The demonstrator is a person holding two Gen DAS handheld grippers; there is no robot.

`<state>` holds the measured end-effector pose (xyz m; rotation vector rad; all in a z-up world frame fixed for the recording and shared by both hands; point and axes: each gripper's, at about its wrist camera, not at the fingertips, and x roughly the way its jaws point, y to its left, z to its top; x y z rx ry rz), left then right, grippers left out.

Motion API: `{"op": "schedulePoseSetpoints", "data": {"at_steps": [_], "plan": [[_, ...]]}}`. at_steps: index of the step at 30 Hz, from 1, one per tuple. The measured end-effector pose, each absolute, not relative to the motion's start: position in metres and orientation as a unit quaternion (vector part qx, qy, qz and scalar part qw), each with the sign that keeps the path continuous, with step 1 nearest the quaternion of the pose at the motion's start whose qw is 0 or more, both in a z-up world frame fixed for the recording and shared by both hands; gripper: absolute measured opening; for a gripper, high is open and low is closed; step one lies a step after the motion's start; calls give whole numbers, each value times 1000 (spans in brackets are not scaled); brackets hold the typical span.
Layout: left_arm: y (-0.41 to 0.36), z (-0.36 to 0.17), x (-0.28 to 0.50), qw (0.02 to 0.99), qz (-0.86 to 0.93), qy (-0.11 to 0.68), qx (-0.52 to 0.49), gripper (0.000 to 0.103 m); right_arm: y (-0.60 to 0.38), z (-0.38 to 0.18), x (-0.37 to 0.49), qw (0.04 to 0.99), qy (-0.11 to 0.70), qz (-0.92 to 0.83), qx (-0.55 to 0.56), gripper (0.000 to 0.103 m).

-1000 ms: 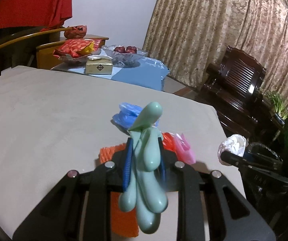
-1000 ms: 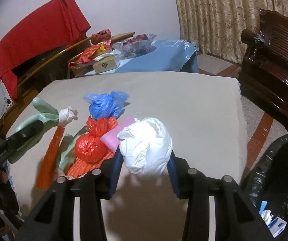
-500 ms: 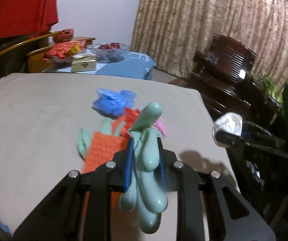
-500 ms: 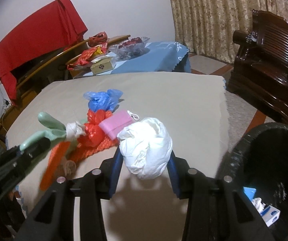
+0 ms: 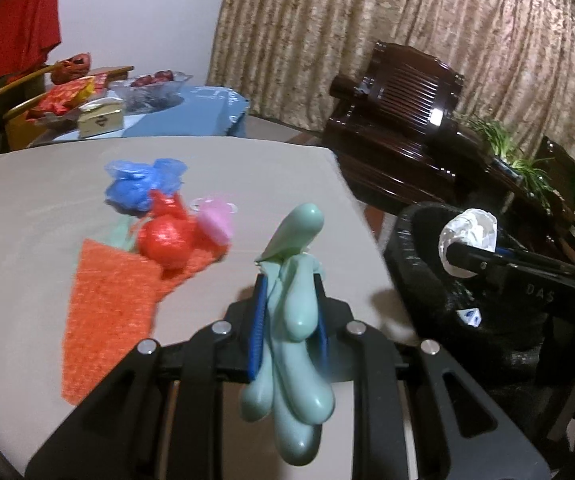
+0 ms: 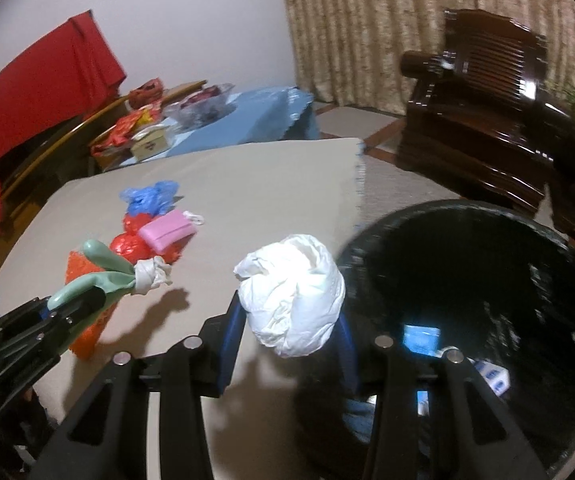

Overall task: Collect trash
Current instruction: 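Drop the green glove and white bag into the black bin with both tools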

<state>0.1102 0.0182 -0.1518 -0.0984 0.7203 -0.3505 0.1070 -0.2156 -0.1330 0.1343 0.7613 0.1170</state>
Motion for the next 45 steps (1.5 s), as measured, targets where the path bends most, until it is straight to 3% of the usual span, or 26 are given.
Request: {"op": "schedulePoseSetpoints", "data": {"at_steps": [32, 34, 35, 37, 39, 41, 43, 45], "plan": [[-172, -117, 124, 884, -333, 329, -9, 20, -372, -118, 39, 934, 318, -108, 123, 42], [-181, -119, 126, 879, -341, 333, -13, 22, -378, -120, 39, 932, 320, -116, 125, 46], [-184, -119, 128, 876, -345, 335, -15, 27, -380, -121, 39, 931, 320, -123, 124, 47], [-190, -120, 130, 872, -353, 339, -23, 40, -385, -122, 37, 930, 320, -133, 126, 61], [-191, -119, 130, 872, -354, 336, -25, 60, -387, -122, 35, 929, 317, -140, 126, 72], [-188, -119, 130, 874, -352, 334, -26, 62, -387, -121, 33, 930, 315, -143, 124, 78], [-181, -120, 131, 877, -342, 337, -27, 68, -387, -121, 32, 930, 313, -146, 124, 95], [-170, -117, 129, 883, -329, 334, -28, 78, -383, -121, 32, 931, 312, -142, 127, 97]]}}
